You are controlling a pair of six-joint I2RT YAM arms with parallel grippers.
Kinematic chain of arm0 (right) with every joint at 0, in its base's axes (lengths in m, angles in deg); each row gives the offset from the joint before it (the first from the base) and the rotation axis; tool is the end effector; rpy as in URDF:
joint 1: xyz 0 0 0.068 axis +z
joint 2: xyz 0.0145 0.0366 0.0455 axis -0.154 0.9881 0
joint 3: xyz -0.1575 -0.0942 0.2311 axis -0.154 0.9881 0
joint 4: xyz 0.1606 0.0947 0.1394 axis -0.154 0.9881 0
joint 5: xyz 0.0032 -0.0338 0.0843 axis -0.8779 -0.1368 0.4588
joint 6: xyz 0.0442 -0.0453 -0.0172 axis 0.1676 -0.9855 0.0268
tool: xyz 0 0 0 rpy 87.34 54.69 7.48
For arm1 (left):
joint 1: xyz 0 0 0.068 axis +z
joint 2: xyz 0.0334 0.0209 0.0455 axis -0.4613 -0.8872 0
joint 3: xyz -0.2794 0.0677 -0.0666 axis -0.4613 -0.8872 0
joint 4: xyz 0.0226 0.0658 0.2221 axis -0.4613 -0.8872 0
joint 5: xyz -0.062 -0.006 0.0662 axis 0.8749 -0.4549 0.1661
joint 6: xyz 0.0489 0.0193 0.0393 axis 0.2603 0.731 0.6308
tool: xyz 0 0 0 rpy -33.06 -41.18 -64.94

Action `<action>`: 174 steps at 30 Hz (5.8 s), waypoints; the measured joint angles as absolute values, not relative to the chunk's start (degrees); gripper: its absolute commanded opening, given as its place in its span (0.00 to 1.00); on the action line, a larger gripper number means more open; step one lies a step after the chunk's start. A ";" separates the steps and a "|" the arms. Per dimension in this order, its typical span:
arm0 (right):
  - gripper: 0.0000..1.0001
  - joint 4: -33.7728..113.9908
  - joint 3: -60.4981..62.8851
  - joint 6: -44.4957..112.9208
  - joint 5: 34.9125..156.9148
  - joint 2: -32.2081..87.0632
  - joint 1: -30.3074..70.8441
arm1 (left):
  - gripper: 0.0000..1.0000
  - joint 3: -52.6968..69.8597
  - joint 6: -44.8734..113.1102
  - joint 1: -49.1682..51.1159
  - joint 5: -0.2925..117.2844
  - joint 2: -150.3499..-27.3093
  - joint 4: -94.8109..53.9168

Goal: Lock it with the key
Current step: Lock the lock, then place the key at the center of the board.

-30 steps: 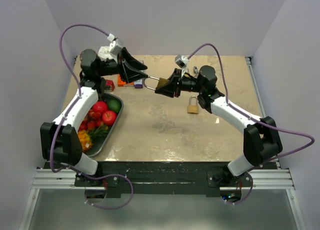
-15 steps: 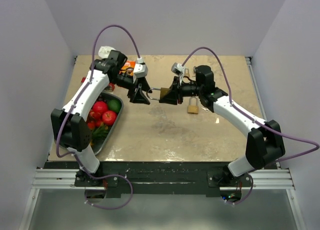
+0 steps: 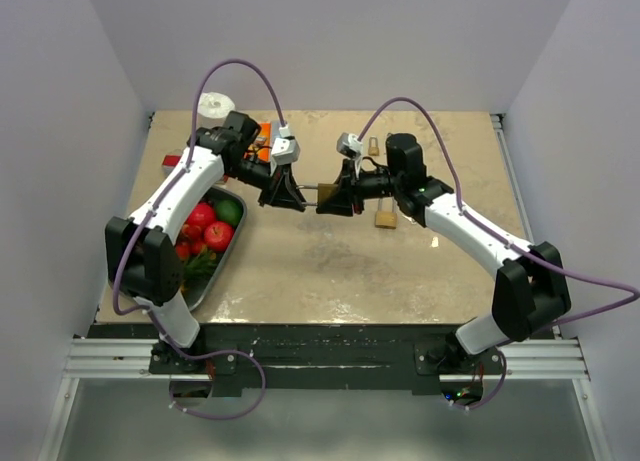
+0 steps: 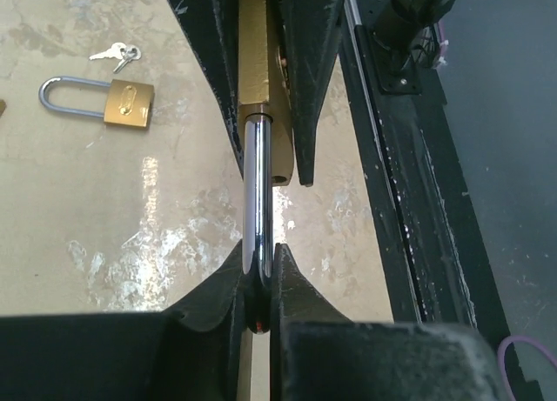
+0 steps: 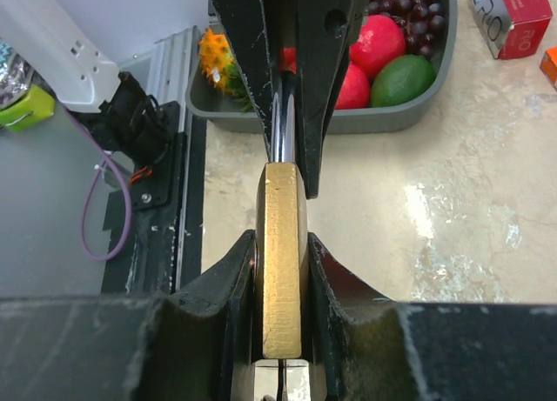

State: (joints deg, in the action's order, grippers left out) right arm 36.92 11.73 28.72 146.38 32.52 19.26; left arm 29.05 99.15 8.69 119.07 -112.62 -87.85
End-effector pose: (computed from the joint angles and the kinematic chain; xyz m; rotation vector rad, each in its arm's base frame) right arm 0.2599 0.1886 0.3467 -1.1174 1.5838 1.2962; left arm 0.2820 -0.1468 0.3439 1.4726 1.6151 -1.3176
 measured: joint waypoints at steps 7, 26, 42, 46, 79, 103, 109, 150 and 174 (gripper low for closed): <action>0.00 38.19 11.36 28.44 146.36 32.52 19.54 | 0.00 24.59 92.05 8.18 118.40 -109.85 -78.49; 0.00 38.41 9.65 21.46 147.08 33.76 19.11 | 0.00 23.28 85.55 6.63 117.06 -109.08 -71.13; 0.00 38.85 8.36 18.43 147.82 35.67 18.30 | 0.00 17.32 71.96 5.04 114.70 -107.70 -53.93; 0.00 37.75 8.36 18.91 147.58 35.67 17.64 | 0.00 15.09 65.88 5.04 115.82 -107.70 -45.82; 0.50 62.71 5.02 2.97 151.03 31.77 9.71 | 0.00 12.38 83.43 10.37 118.77 -108.29 -60.35; 0.00 59.09 5.04 6.47 149.31 34.92 11.44 | 0.00 12.40 84.33 9.96 118.37 -108.40 -60.94; 0.00 62.08 5.04 5.07 149.35 34.94 10.21 | 0.00 12.40 84.46 9.98 118.37 -109.19 -61.12; 0.00 112.96 8.10 -42.14 121.79 51.10 -13.04 | 0.00 4.64 92.64 6.70 107.90 -108.32 -59.11; 0.78 106.19 3.66 -36.59 119.54 55.01 -11.80 | 0.00 4.55 90.82 5.96 105.92 -108.21 -58.17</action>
